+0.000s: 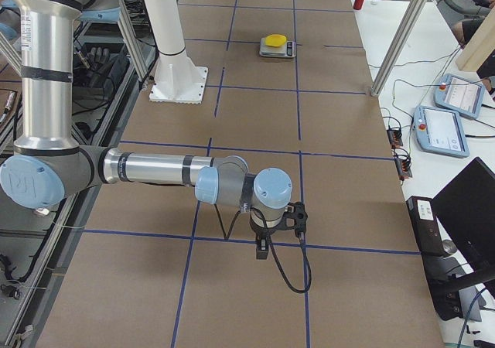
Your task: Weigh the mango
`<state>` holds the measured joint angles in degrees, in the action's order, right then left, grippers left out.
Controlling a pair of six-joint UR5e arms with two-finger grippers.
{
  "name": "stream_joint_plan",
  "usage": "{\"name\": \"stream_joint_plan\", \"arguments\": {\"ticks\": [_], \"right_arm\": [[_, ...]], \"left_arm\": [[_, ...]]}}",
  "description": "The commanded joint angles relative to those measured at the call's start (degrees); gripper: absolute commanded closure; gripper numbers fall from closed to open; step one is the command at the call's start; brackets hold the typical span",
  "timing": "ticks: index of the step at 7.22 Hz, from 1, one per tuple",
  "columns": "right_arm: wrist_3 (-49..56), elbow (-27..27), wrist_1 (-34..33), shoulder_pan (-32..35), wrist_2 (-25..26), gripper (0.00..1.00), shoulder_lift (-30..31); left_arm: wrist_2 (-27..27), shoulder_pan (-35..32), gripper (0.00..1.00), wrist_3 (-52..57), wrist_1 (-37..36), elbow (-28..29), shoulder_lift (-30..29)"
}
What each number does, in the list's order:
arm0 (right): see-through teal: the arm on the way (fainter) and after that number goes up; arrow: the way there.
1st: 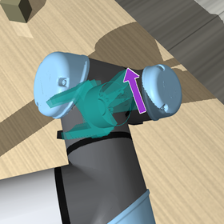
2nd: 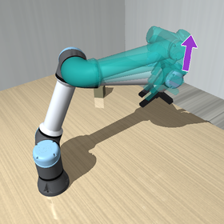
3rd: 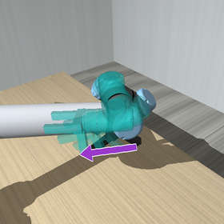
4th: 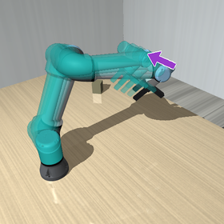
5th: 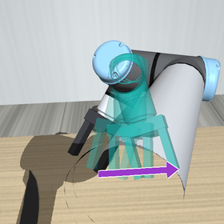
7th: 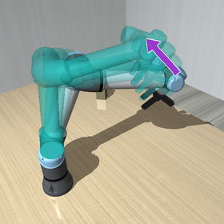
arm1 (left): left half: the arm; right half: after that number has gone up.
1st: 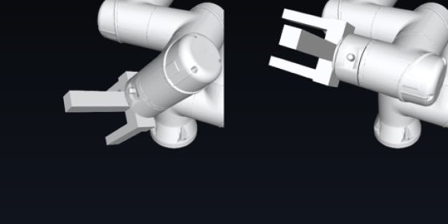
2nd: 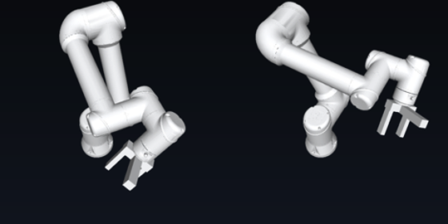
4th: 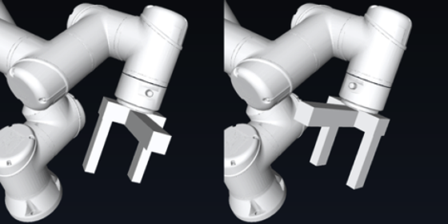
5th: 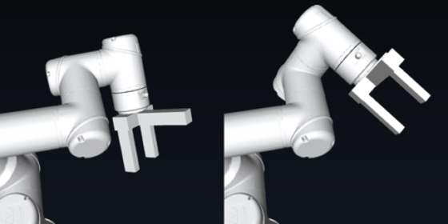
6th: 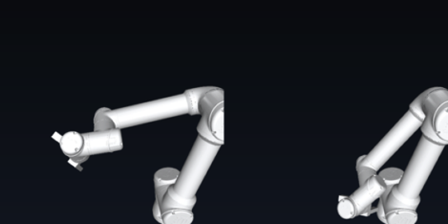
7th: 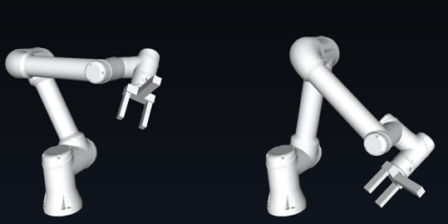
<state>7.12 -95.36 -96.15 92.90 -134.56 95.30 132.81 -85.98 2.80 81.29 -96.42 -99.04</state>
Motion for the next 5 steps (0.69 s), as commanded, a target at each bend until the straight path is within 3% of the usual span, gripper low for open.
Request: {"name": "stream_joint_plan", "arguments": {"ticks": [1,5], "right_arm": [[0.00,0.00,0.00,0.00,0.00,0.00,-0.02],[0.00,0.00,0.00,0.00,0.00,0.00,-0.02]], "left_arm": [[4.65,-5.77,0.00,8.96,4.63,6.77,6.01],[4.57,-5.87,0.00,7.75,6.69,6.86,8.59]]}}
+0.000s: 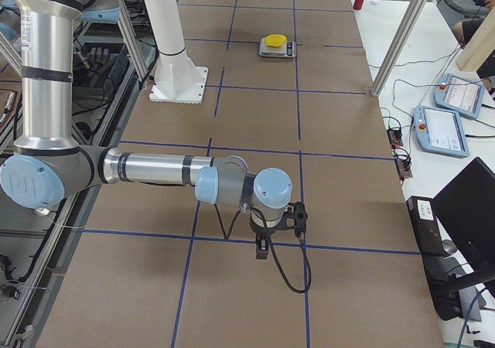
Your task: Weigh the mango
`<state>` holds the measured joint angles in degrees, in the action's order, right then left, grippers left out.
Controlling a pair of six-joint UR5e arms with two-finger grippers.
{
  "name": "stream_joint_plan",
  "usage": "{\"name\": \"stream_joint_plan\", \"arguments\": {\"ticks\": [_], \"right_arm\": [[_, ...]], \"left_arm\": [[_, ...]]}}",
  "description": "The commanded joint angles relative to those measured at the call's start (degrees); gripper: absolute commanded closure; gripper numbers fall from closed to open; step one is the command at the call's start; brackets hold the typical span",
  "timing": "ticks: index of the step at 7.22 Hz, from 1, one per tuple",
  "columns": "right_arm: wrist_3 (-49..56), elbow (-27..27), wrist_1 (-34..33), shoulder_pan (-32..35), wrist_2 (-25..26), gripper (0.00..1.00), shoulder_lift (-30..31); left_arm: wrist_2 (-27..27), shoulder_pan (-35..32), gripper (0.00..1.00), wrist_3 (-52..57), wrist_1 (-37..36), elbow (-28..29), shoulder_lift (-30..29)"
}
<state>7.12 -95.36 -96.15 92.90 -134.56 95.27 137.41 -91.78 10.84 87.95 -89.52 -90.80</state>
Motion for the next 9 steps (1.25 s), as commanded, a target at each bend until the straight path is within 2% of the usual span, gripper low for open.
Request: {"name": "stream_joint_plan", "arguments": {"ticks": [1,9], "right_arm": [[0.00,0.00,0.00,0.00,0.00,0.00,0.09],[0.00,0.00,0.00,0.00,0.00,0.00,0.00]], "left_arm": [[-0.04,-0.06,0.00,-1.60,0.03,-0.13,0.45],[-0.39,-0.15,0.00,-6.71,0.38,-0.21,0.45]]}}
